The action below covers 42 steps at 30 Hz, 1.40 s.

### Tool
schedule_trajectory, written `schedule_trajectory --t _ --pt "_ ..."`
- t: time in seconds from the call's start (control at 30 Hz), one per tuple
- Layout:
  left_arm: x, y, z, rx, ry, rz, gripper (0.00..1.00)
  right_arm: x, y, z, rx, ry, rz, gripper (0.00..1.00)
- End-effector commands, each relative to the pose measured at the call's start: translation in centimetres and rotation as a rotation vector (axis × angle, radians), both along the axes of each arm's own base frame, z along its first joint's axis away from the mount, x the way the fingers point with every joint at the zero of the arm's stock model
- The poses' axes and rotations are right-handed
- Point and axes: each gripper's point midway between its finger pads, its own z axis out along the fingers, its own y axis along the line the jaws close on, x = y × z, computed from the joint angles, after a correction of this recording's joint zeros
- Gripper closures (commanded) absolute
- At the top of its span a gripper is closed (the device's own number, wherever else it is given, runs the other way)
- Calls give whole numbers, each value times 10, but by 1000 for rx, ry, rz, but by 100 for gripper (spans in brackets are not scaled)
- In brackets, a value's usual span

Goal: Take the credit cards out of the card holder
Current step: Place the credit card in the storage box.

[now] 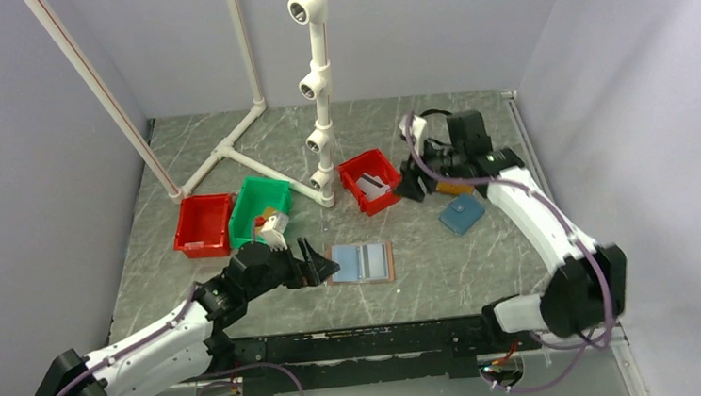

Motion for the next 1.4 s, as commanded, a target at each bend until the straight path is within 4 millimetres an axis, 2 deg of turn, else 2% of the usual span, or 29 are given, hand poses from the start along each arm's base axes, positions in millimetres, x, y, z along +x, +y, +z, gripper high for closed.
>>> schedule_trajectory --t 0.0,0.1,0.3,0.47,0.7,0.93,1.17,1.27,1.37 --pt "7 -19 29 -62 -37 -48 2 -54 12 17 105 -239 281 38" --pt "9 -26 28 -53 -13 -63 2 -87 11 2 106 -265 411 35" --pt "16 -36 26 -24 48 -50 8 -121 2 -48 84 -188 487 34" --pt "25 -44 13 91 105 -15 10 -120 0 -57 64 -166 474 34" --pt "24 -61 -2 227 131 -56 18 -115 3 -68 83 -58 427 36" --pt "25 -74 -9 235 98 -90 23 -117 13 -79 138 93 393 39" --pt "28 -81 -10 160 68 -78 26 -113 18 -95 72 134 381 42" --pt "28 -83 -11 136 68 -79 29 -112 20 -96 82 176 360 45" --pt "28 -87 -16 123 80 -80 31 -117 28 -91 146 282 350 53"
